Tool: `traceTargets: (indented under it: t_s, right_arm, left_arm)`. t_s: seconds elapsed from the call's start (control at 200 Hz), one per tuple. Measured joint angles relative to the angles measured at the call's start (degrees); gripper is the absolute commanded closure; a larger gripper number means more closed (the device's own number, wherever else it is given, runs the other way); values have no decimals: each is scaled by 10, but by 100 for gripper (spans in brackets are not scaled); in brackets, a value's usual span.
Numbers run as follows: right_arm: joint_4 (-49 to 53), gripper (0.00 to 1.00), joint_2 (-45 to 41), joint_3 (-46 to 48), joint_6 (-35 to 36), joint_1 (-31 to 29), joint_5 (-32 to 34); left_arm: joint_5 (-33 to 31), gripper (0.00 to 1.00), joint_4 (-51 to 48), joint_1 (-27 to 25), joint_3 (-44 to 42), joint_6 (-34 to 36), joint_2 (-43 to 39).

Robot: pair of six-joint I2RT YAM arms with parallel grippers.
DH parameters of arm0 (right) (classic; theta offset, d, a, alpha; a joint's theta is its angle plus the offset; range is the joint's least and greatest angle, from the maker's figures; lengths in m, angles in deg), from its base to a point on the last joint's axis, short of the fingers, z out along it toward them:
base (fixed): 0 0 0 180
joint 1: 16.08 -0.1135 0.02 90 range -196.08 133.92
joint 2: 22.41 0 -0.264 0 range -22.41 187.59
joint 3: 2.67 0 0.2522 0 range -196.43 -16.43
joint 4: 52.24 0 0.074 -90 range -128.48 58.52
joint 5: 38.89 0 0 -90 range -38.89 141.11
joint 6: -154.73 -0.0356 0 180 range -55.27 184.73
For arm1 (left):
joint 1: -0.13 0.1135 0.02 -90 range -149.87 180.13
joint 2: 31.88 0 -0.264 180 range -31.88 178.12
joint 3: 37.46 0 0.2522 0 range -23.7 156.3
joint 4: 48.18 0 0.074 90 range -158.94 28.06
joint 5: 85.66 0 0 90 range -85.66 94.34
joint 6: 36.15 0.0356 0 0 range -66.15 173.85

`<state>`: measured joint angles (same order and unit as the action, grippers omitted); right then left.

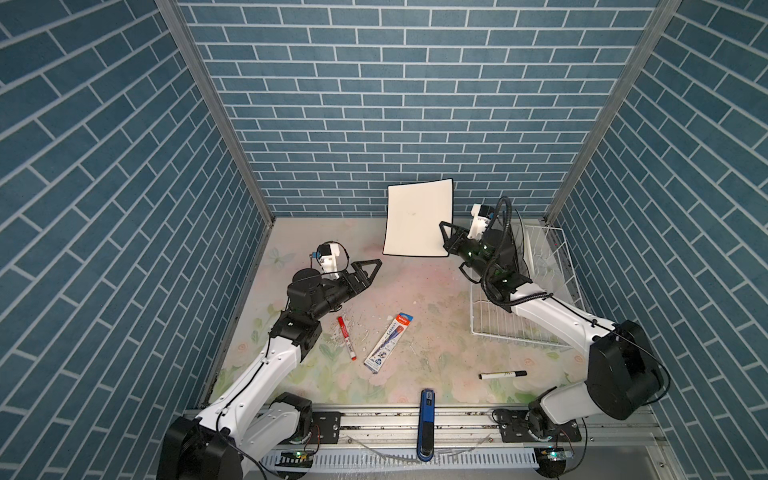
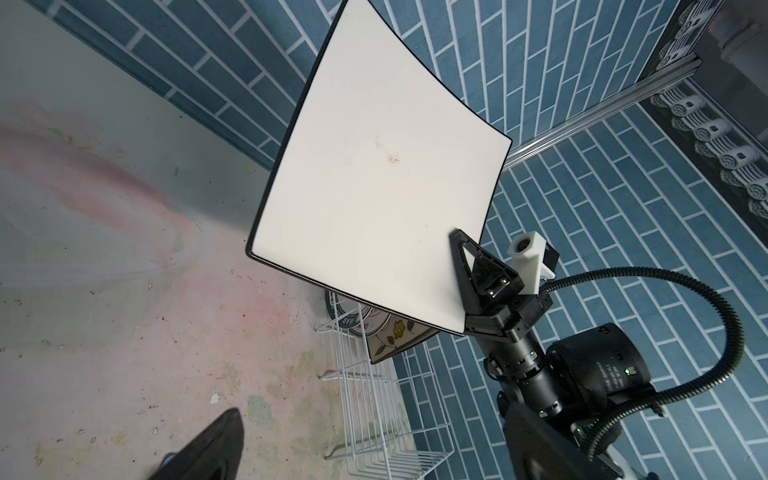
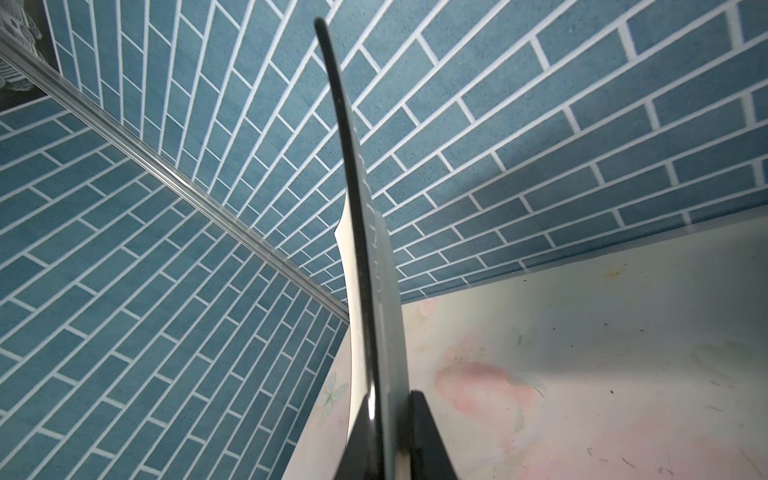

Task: Unload the plates from the dish rack
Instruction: 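Raise the white square plate while the left gripper reaches to its edge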

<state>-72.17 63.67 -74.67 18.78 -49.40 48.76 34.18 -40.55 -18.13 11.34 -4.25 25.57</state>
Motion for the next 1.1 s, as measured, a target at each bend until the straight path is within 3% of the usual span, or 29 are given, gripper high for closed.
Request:
traceTargets:
  t_s: [0.54,1.101]
  right_arm:
    - [-268,100,80,20,-17,-64,83]
    - [-321,100,87,21,-24,-130,204]
  left_arm:
    - [-33,1,210,0,-6,-117,94]
    - [-74,1,378,0,-13,-144,157]
